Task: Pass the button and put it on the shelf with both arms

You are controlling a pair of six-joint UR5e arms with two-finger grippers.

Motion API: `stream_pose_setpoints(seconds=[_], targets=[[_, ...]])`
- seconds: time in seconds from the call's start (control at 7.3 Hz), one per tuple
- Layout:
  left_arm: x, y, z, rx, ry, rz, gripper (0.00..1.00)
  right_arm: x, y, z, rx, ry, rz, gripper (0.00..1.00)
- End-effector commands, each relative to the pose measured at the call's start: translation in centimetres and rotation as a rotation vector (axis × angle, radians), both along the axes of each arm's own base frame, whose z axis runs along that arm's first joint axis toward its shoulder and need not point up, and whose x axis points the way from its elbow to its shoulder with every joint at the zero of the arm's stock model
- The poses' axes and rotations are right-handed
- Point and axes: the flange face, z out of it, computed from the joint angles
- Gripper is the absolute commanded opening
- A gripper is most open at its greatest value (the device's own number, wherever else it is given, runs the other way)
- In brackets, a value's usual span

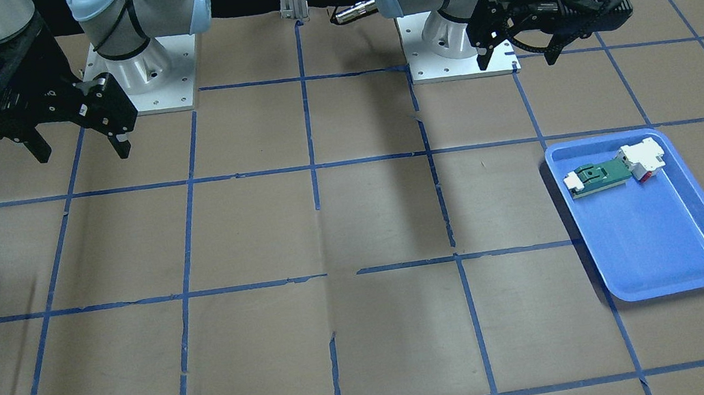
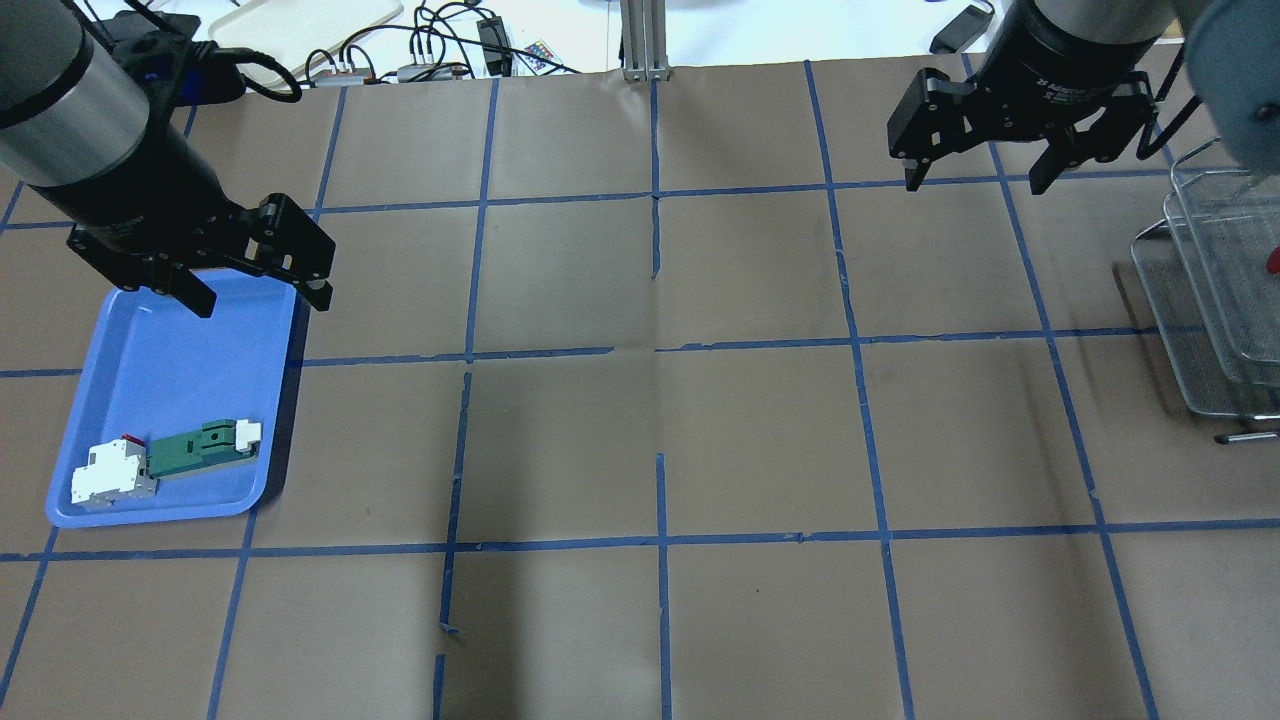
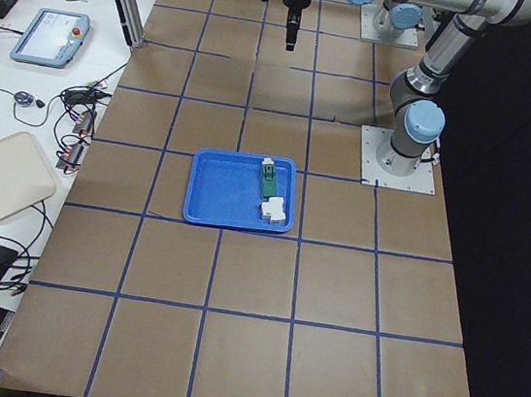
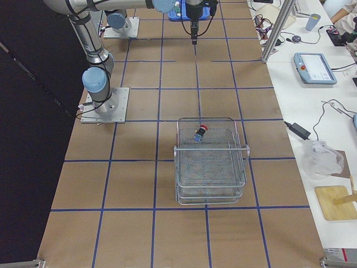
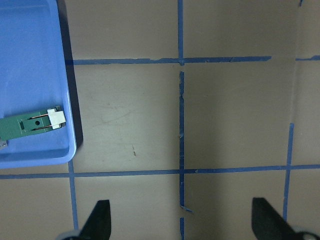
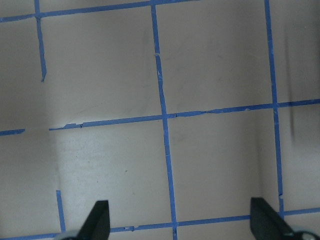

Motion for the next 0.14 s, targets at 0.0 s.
stream_pose_setpoints(seconds=[0.0], targets=[[0.00,0.02,-0.11,0.002,-0.001,0.000,1.00,0.01,0.25,-0.15,0.007,0.005,0.053,1.00]])
